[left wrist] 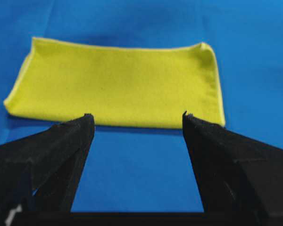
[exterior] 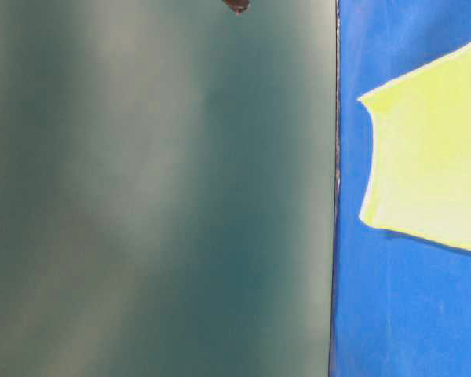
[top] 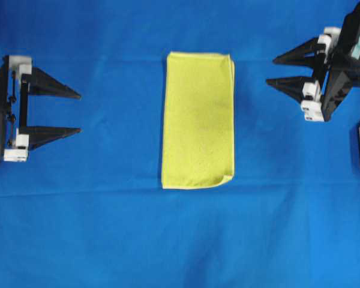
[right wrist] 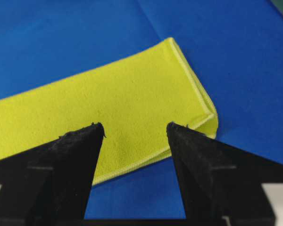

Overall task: Fold the yellow towel.
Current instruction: 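Retract both grippers away from the towel strip, then move both grippers to the strip's far end and pinch its corners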

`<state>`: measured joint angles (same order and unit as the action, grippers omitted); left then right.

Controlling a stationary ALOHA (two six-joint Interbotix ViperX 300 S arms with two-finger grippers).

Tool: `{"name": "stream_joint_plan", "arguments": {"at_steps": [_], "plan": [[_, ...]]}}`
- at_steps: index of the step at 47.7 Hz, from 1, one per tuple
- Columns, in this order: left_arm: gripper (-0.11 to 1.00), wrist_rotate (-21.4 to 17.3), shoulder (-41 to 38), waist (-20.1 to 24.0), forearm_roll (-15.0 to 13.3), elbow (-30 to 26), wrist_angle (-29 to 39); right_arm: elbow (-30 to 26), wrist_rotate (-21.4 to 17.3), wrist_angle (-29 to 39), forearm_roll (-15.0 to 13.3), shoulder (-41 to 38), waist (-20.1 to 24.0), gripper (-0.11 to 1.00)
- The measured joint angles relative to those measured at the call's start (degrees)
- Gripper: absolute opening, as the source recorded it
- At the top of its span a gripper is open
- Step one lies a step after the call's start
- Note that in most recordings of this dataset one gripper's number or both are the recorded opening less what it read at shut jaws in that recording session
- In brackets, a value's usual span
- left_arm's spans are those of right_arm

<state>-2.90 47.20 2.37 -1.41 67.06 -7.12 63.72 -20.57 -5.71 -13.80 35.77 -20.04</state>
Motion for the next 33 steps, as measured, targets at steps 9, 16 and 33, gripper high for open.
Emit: {"name": "stream_joint_plan", "arguments": {"at_steps": [9, 16, 33], "plan": [[0.72, -0.1, -1.1, 0.0, 0.0, 0.1, -1.7, -0.3, 0.0, 0.3, 0.1, -0.3, 0.0, 0.60], [0.72, -0.2, -5.4, 0.9, 0.0, -0.4, -6.8, -3.2, 0.4, 2.8, 0.4, -3.2, -0.6, 0.60], [0.71, -1.1, -27.4, 10.6, -0.1, -10.5, -13.2, -14.2, 1.2, 8.4, -1.6, -20.1, -6.9, 0.60]]}}
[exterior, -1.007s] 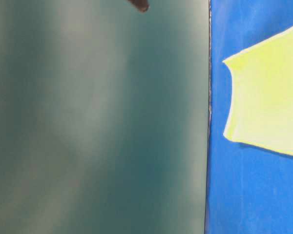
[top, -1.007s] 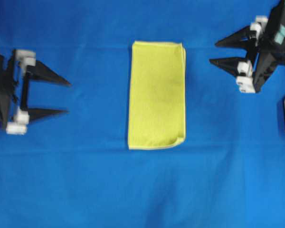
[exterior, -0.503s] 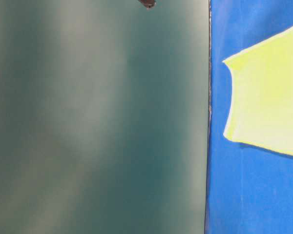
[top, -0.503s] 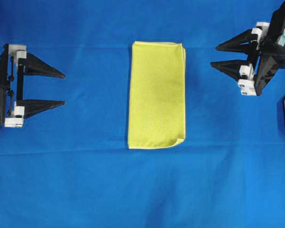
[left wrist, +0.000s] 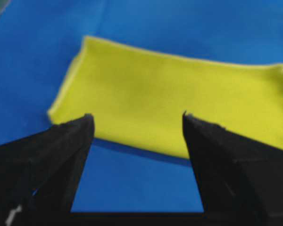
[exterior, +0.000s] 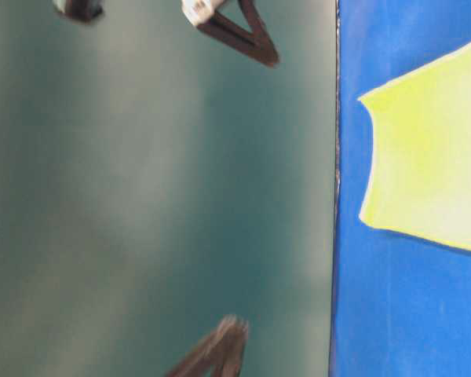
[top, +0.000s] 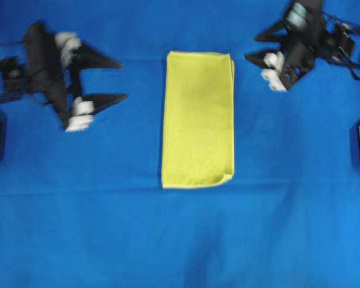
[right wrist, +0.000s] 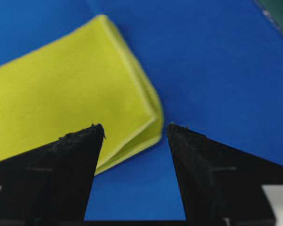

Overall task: Fold the yellow towel.
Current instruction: 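Move both grippers to the strip's far end and pinch its corners, then fold the far end toward the near end with both grippers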

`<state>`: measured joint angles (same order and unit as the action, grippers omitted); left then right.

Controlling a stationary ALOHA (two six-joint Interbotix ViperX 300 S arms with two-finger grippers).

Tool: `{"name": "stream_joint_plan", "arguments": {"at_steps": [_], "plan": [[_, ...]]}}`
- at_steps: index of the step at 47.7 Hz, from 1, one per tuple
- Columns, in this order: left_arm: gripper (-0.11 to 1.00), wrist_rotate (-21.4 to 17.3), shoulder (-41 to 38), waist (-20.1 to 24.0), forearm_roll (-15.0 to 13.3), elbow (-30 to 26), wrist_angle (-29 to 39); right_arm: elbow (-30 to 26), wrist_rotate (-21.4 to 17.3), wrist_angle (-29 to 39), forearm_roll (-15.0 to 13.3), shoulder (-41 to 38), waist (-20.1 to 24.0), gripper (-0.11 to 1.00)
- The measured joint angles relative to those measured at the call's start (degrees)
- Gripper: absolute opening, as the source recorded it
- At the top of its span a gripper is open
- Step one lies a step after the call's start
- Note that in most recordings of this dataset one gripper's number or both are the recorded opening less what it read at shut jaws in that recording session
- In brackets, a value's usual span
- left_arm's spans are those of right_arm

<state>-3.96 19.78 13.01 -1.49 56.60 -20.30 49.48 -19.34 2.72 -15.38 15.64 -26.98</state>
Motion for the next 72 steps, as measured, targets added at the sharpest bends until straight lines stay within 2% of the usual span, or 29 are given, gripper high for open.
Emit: {"name": "stream_joint_plan", "arguments": {"at_steps": [11, 22, 31, 41, 44, 47, 56, 58, 72], "plan": [[0.71, 0.5, -15.5, 5.4, 0.0, -8.2, -0.9, -5.8, -0.1, 0.7, -1.3, -11.4, -2.0, 0.60], [0.71, 0.4, -28.0, 8.3, 0.0, -14.1, -4.6, -8.6, -0.1, 0.4, -1.7, -19.7, -2.9, 0.60], [0.71, 0.6, -35.7, 10.0, -0.1, -17.5, -5.9, -9.1, -0.8, -0.4, -1.7, -25.0, -2.9, 0.60], [0.69, 0.5, -40.2, 12.5, -0.1, -20.0, -6.1, -9.6, -0.6, -0.5, -1.7, -25.9, -3.2, 0.60], [0.65, 0.5, -40.8, 12.7, -0.1, -20.6, -6.0, -9.6, -0.6, -0.5, -1.7, -25.9, -3.2, 0.58], [0.55, 0.4, -41.0, 12.8, 0.0, -20.7, -6.0, -9.6, -0.6, -0.5, -1.6, -25.9, -3.2, 0.53], [0.10, -0.9, -41.1, 12.8, -0.1, -20.7, -5.8, -9.6, -0.6, -0.5, -1.6, -25.9, -2.6, 0.06], [0.05, -1.3, -41.1, 12.7, -0.1, -20.7, -5.6, -9.6, -0.6, -0.5, -1.6, -25.9, -2.6, 0.04], [0.04, -2.0, -41.1, 12.5, -0.1, -20.7, -4.7, -9.7, -0.5, -0.4, -1.6, -25.8, -2.6, 0.04]]}}
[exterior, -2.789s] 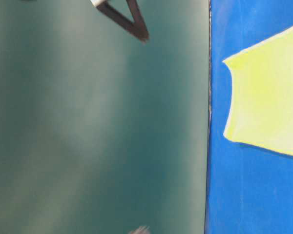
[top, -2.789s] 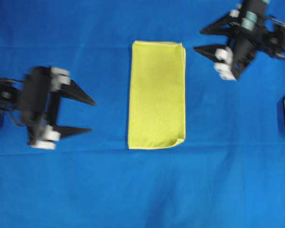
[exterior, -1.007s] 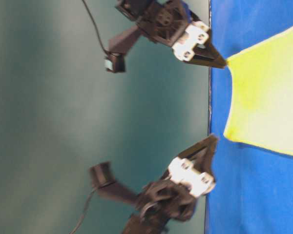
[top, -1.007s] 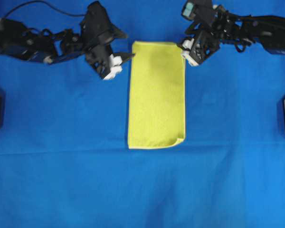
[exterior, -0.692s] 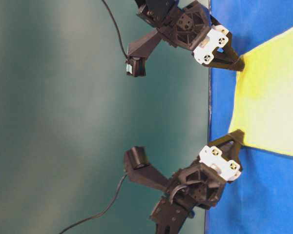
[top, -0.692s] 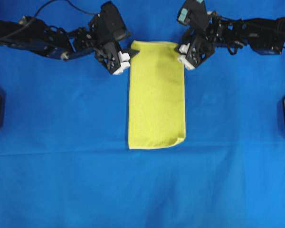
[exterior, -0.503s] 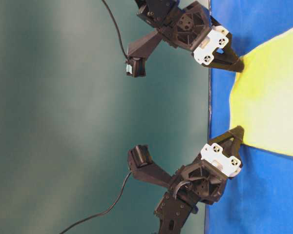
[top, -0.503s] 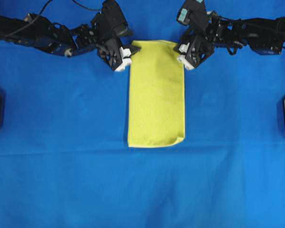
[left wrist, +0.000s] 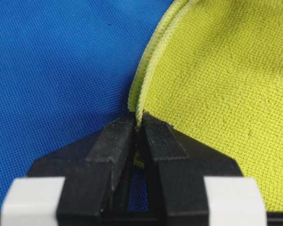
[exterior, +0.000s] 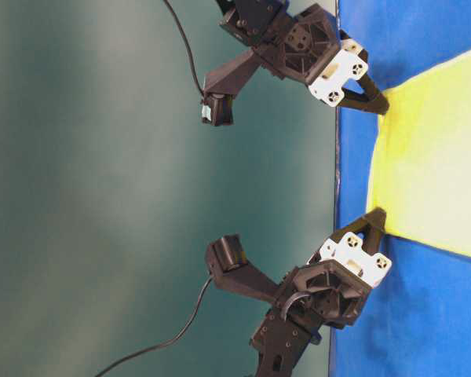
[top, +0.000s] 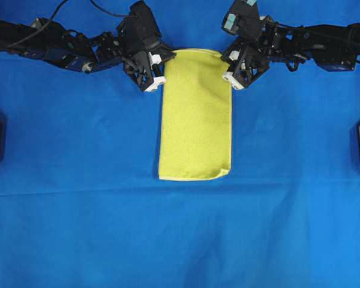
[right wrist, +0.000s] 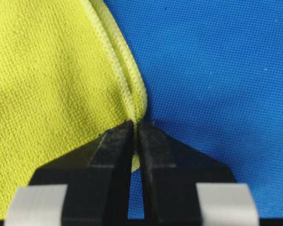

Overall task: Fold the yellow towel.
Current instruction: 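Fold the far end toward the near end with both grippers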

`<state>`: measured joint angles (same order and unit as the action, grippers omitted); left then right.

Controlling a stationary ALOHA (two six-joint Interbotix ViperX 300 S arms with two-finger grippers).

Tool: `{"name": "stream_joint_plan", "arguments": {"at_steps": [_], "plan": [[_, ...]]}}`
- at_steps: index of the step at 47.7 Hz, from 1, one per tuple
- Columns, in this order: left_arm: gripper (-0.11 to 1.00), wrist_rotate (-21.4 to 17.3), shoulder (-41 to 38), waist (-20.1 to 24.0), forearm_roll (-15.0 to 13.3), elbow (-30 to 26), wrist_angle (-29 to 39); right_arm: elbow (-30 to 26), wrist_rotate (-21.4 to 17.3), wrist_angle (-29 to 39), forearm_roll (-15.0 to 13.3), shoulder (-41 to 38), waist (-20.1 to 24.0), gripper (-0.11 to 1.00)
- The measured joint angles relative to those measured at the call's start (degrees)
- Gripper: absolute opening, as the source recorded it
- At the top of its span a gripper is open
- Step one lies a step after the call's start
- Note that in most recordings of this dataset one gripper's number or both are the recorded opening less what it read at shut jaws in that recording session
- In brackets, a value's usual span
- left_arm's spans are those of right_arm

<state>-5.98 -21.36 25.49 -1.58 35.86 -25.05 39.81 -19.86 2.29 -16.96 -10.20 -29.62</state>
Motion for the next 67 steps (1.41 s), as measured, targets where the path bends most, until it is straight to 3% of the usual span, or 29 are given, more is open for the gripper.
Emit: {"name": "stream_joint_plan", "arguments": {"at_steps": [18, 27, 41, 55, 67], "plan": [[0.04, -4.0, 3.1, 0.6, 0.1, -1.7, 2.1, 0.1, 0.7, 0.4, -0.8, 5.5, -1.3, 0.04], [0.04, -4.4, 3.2, 2.2, 0.0, -2.9, 3.8, -0.1, 0.7, 0.4, -2.5, 6.0, -2.2, 0.04], [0.04, -5.4, 7.0, 1.9, 0.1, -2.3, 7.9, -0.3, 0.4, 1.8, -2.5, 8.2, -1.8, 0.04], [0.04, -6.0, 17.2, -4.8, 0.0, 2.6, 13.4, 0.8, -0.5, 9.2, -2.4, 16.7, 6.3, 0.04], [0.04, -2.6, 23.0, -14.2, 0.0, 7.6, 15.7, 3.6, -4.3, 11.2, -1.4, 20.3, 16.2, 0.04]]}}
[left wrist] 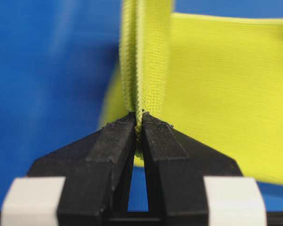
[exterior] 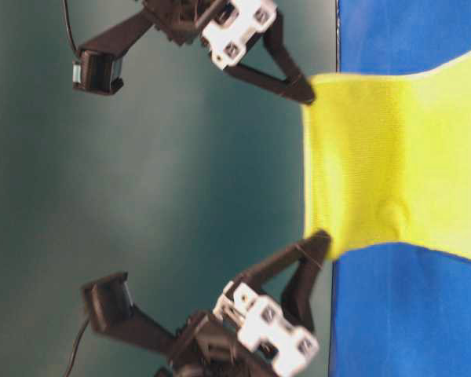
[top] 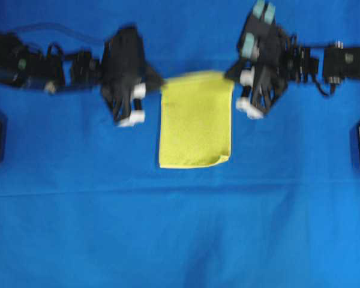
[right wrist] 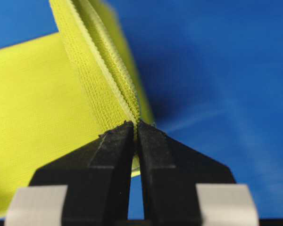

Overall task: Fold the yellow towel.
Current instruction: 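Fold the far end toward the near end with both grippers, then release the towel and pull both grippers outward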

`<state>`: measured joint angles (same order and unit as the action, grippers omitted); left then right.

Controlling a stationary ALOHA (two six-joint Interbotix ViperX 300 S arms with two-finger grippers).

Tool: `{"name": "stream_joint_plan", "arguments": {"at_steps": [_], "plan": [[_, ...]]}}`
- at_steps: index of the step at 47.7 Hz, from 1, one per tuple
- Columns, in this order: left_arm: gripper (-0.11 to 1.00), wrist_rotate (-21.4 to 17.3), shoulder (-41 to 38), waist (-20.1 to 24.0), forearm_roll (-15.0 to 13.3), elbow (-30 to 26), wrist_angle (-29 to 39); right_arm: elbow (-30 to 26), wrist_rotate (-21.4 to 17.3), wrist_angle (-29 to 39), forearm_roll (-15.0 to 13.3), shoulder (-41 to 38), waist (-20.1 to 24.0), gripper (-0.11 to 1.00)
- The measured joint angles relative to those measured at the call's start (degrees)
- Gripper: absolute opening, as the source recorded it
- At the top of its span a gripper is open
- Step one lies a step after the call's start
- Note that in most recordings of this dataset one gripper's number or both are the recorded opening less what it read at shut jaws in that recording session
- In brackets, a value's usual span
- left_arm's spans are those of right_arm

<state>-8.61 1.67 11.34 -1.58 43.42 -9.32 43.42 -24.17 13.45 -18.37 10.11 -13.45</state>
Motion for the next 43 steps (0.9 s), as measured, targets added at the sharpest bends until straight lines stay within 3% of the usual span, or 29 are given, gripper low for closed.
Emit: {"name": "stream_joint_plan", "arguments": {"at_steps": [11, 21, 43], "plan": [[0.04, 0.8, -0.7, -8.2, 0.1, 2.0, 0.3, 1.2, -4.5, 0.2, 0.0, -1.1, 7.2, 0.04], [0.04, 2.2, -6.2, -12.5, 0.0, 2.1, -2.3, 1.5, -7.9, -1.1, 0.0, -6.5, 10.4, 0.04], [0.07, 3.2, -10.5, -14.4, 0.0, 1.6, -7.0, 1.5, -9.5, -4.6, 0.0, -9.7, 12.3, 0.05]]}}
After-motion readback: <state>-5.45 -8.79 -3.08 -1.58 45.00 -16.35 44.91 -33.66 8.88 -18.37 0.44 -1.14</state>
